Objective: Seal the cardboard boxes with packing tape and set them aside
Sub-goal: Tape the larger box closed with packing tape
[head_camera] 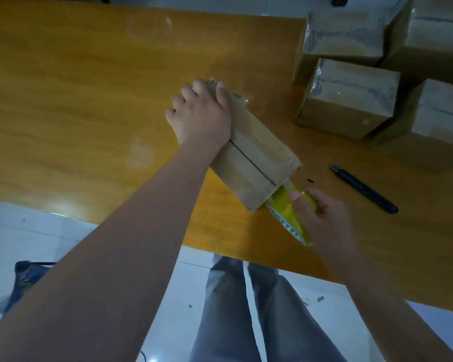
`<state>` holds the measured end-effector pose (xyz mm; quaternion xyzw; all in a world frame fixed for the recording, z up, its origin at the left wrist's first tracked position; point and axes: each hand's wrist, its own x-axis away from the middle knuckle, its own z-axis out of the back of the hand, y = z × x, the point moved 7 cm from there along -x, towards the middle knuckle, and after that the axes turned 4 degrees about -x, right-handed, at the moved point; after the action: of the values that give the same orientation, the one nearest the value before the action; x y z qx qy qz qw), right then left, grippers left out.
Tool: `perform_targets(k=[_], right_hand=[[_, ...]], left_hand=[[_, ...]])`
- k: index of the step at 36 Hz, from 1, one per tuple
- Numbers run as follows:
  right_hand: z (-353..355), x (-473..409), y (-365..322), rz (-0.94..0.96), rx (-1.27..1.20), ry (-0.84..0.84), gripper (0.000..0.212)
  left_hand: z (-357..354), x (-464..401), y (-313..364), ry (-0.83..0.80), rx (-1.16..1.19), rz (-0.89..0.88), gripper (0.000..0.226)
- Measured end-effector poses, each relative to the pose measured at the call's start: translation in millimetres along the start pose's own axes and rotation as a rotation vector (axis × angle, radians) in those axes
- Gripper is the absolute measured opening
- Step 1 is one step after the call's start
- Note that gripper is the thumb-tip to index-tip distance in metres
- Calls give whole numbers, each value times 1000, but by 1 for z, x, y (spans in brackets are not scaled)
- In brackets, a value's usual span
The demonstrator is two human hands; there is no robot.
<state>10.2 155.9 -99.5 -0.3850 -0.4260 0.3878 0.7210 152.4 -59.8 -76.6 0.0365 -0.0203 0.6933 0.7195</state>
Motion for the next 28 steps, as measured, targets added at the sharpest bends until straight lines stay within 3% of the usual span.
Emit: perform_targets(k=[3, 8, 17, 22, 28], right_hand=[[-6, 2, -1, -6, -9, -7, 57], [-19, 8, -7, 36, 19, 10, 60], [-38, 5, -27, 2, -83, 78, 29], [-48, 9, -25, -88, -288, -132, 8], [-47, 15, -21, -57, -288, -225, 25]], left_hand=[[10, -2, 2, 55, 62, -64, 51], [37, 28, 18, 374, -22, -334, 35], [-4, 112, 18, 34, 71, -258, 64], [-4, 100, 11, 9, 63, -266, 67], [-4, 98, 9, -32, 85, -259, 63]])
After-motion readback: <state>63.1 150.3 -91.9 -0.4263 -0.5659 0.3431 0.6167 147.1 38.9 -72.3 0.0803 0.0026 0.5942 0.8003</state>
